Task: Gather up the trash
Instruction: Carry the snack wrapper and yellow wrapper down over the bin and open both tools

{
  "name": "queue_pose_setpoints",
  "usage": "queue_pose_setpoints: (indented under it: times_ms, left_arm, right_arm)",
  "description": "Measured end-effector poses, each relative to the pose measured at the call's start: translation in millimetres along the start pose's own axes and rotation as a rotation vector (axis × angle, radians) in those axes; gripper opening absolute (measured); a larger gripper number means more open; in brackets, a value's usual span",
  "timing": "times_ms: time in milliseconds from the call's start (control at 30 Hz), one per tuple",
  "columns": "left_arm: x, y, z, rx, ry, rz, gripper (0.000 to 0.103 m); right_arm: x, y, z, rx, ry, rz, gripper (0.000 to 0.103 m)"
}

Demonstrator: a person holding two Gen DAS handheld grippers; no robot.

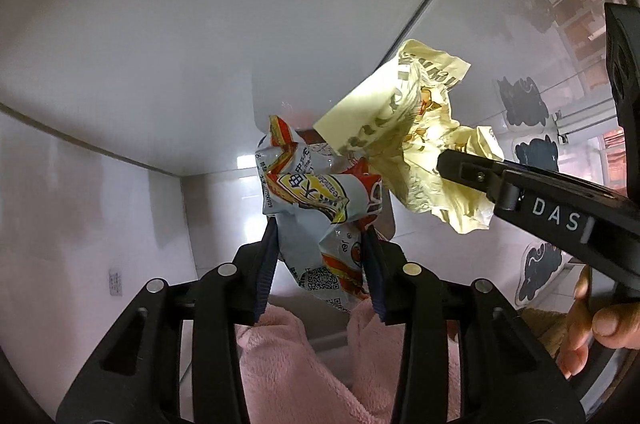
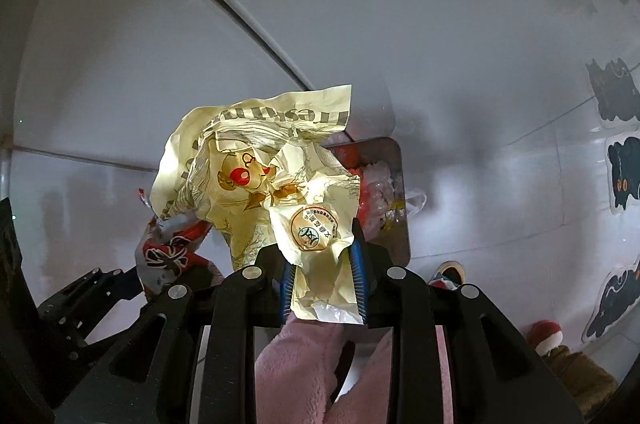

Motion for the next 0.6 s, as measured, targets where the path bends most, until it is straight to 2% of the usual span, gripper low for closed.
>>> queue_pose_setpoints:
  times_ms: [167,433,600]
  left_arm:
    - [-11.5,5.1,1.1,0.017,0.005,0.02,0.044]
    - [-11.9,8.7,3.8,0.032,0.003,0.018,0.051]
    - [-9.5,11.6,4.2,0.037,0.015,0.014,0.063]
  right_arm:
    - [-7.2,9.3,-6.4,-0.016,0.013,0.02,0.034]
    - [-13.2,10.1,-7.4,-0.028,0.004,0.009,0.051]
    - [-13.8,11.8,-2.0,-0.025,0.0,-0.001,0.058]
Point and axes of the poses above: each gripper's, at about its wrist camera, not at the fingertips, and x roughly against the way its jaws point, z to its left, y to its top, the point moved 3 cm from there along -x, roughly the way its jaws point, and after that the axes turned 7 degrees about -z, right-handed, at the moved point
